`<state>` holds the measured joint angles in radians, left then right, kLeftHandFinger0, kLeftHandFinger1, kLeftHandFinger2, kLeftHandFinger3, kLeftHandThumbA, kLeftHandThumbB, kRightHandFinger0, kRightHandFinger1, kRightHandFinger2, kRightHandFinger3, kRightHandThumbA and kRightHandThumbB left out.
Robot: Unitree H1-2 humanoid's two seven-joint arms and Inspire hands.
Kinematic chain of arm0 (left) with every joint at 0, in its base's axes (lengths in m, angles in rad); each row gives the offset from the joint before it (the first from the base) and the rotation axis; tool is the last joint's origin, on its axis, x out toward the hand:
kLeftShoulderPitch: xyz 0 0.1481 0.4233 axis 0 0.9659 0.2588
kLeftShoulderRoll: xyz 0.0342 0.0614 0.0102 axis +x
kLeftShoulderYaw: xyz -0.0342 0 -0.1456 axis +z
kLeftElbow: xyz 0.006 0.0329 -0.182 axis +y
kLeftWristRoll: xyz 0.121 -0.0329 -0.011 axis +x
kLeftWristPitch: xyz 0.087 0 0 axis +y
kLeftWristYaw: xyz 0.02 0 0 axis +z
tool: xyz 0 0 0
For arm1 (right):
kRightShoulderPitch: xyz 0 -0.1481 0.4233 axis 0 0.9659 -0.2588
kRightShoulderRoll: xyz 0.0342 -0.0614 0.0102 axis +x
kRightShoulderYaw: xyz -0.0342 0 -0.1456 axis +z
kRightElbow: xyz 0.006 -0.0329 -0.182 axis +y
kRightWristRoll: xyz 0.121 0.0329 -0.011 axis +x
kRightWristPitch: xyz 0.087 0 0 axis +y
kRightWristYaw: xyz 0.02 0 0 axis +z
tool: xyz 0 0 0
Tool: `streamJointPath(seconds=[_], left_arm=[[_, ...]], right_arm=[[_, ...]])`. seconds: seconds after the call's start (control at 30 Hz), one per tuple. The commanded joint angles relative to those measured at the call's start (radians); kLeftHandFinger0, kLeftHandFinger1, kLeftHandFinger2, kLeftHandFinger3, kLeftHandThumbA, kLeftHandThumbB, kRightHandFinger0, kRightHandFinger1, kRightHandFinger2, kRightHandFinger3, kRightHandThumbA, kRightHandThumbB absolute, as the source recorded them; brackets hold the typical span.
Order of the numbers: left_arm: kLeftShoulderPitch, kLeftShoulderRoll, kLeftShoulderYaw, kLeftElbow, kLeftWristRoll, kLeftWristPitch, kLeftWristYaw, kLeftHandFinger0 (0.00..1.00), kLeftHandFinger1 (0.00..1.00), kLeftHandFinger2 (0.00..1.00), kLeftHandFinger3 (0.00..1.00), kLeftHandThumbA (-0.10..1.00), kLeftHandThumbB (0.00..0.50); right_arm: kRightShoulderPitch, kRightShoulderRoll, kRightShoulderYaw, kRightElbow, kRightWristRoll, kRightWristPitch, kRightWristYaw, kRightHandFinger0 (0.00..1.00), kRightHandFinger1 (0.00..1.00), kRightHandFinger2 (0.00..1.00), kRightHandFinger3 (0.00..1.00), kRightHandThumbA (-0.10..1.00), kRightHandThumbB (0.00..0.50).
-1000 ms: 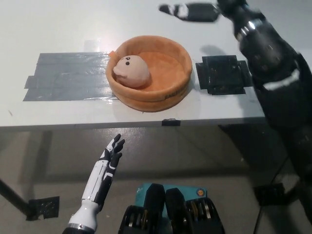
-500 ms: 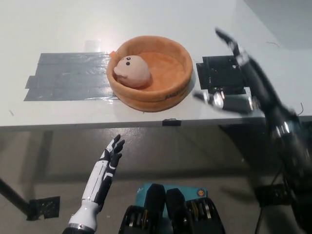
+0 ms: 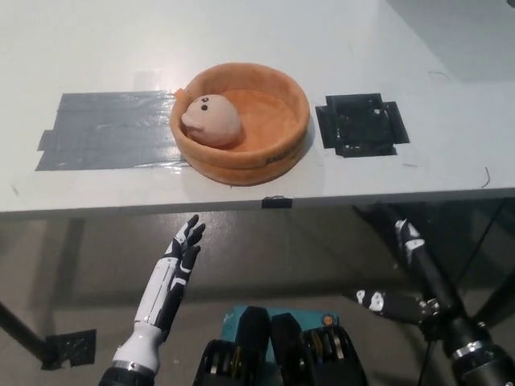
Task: A person hands a emotional support dumpling to the robot which it grabs with its right hand and places in the soft place kept infront of it in the centre of the desk
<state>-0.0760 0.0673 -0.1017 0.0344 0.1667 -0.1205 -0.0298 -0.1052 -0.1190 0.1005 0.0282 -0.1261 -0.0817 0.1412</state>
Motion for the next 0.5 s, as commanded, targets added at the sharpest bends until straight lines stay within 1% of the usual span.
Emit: streamJointPath(seconds=[0.0, 0.03, 0.07, 0.13, 0.23, 0.37, 0.47], left_arm=[[-0.004, -0.003, 0.007, -0.012, 0.005, -0.028, 0.015, 1.00, 1.00, 1.00, 1.00, 1.00, 0.094], [-0.004, -0.002, 0.008, -0.012, 0.003, -0.032, 0.015, 1.00, 1.00, 1.00, 1.00, 1.00, 0.083], [-0.004, -0.002, 0.007, -0.012, 0.003, -0.035, 0.015, 1.00, 1.00, 1.00, 1.00, 1.00, 0.084], [-0.004, -0.002, 0.007, -0.010, 0.007, -0.036, 0.016, 1.00, 1.00, 1.00, 1.00, 1.00, 0.087], [-0.007, -0.002, 0.007, -0.007, 0.008, -0.042, 0.018, 1.00, 1.00, 1.00, 1.00, 1.00, 0.082], [-0.003, -0.003, 0.008, -0.011, 0.008, -0.041, 0.019, 1.00, 1.00, 1.00, 1.00, 1.00, 0.095], [0.000, -0.003, 0.010, -0.012, 0.015, -0.044, 0.027, 1.00, 1.00, 1.00, 1.00, 1.00, 0.094]], right_arm=[[-0.025, 0.014, 0.004, 0.072, 0.049, -0.131, 0.007, 1.00, 1.00, 1.00, 1.00, 1.00, 0.202], [-0.025, 0.014, 0.005, 0.074, 0.051, -0.130, 0.011, 1.00, 1.00, 1.00, 1.00, 1.00, 0.197], [-0.023, 0.014, 0.004, 0.076, 0.057, -0.130, 0.016, 1.00, 1.00, 1.00, 1.00, 1.00, 0.198], [-0.019, 0.015, 0.002, 0.086, 0.064, -0.133, 0.019, 1.00, 1.00, 1.00, 1.00, 1.00, 0.217], [-0.023, 0.012, 0.004, 0.092, 0.069, -0.137, 0.025, 1.00, 1.00, 1.00, 1.00, 1.00, 0.215], [-0.028, 0.008, 0.010, 0.094, 0.070, -0.134, 0.036, 1.00, 1.00, 1.00, 1.00, 1.00, 0.214], [-0.032, 0.007, 0.014, 0.093, 0.067, -0.129, 0.039, 1.00, 1.00, 1.00, 1.00, 1.00, 0.210]])
